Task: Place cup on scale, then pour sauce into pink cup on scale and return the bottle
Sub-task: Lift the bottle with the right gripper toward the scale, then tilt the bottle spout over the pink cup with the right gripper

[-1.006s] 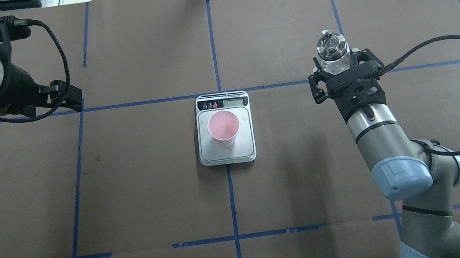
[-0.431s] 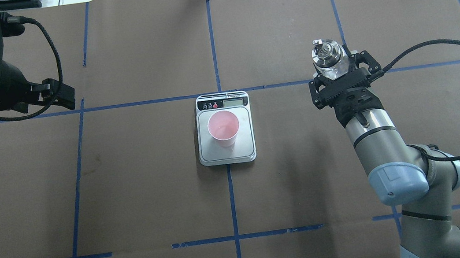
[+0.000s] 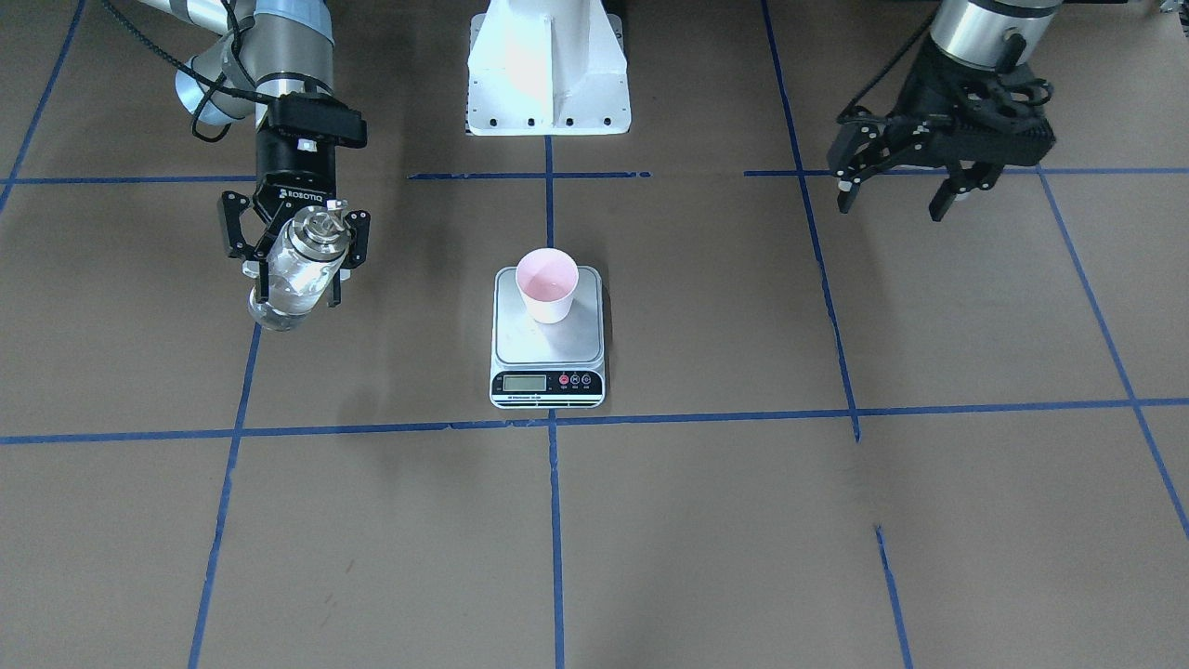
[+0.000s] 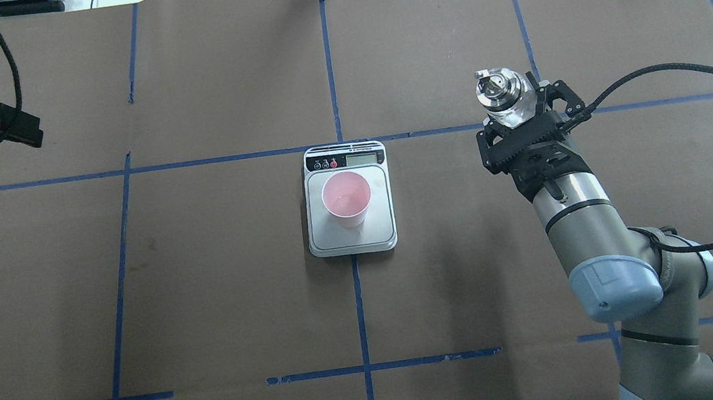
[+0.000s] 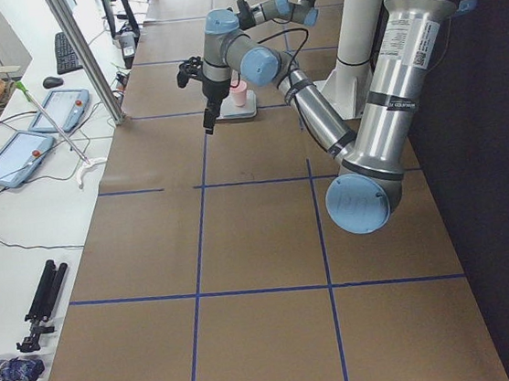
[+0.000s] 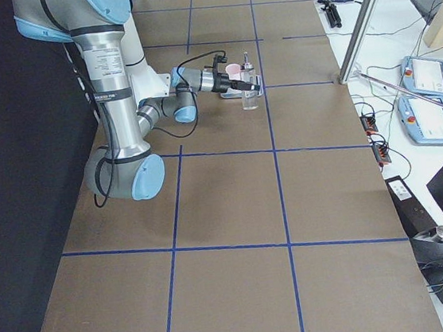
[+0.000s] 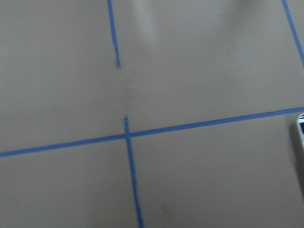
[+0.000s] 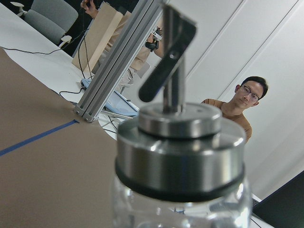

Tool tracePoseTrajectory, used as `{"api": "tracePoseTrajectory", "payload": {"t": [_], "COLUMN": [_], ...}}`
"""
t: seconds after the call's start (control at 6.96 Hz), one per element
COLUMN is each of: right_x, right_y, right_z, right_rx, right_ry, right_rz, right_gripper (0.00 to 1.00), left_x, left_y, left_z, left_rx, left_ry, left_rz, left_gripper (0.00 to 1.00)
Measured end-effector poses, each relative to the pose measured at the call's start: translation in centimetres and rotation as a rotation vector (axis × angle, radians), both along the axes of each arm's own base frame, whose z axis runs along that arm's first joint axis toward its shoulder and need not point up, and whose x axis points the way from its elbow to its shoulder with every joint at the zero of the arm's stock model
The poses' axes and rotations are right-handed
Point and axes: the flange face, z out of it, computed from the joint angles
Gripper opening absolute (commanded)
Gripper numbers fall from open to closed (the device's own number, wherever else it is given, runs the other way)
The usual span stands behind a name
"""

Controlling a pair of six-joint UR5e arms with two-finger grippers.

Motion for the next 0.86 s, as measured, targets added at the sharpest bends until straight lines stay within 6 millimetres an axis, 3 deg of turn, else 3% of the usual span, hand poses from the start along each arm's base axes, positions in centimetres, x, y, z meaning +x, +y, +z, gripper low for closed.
{"api": "tracePoseTrajectory", "payload": {"t": [0.29, 0.43, 0.86], "right_x": [-0.9, -2.0, -4.8], "right_y": [0.3, 0.5, 1.9], "right_z": [-0.3, -1.4, -4.7], "right_rx": [-0.006, -0.003, 0.032], "right_ry": [0.037, 0.072, 0.215], "right_rz": [-0.007, -0.006, 0.019], "right_gripper": [0.00, 0.00, 0.00], "left_x": [-4.9, -7.2, -11.1], "left_y": [-1.7, -2.9, -5.5], "left_z": [3.0, 4.6, 8.4], "left_rx": [0.059, 0.078, 0.092], "left_ry": [-0.081, -0.120, -0.195], "left_rz": [0.029, 0.046, 0.092], "left_gripper": [1.00, 1.00, 1.00]}}
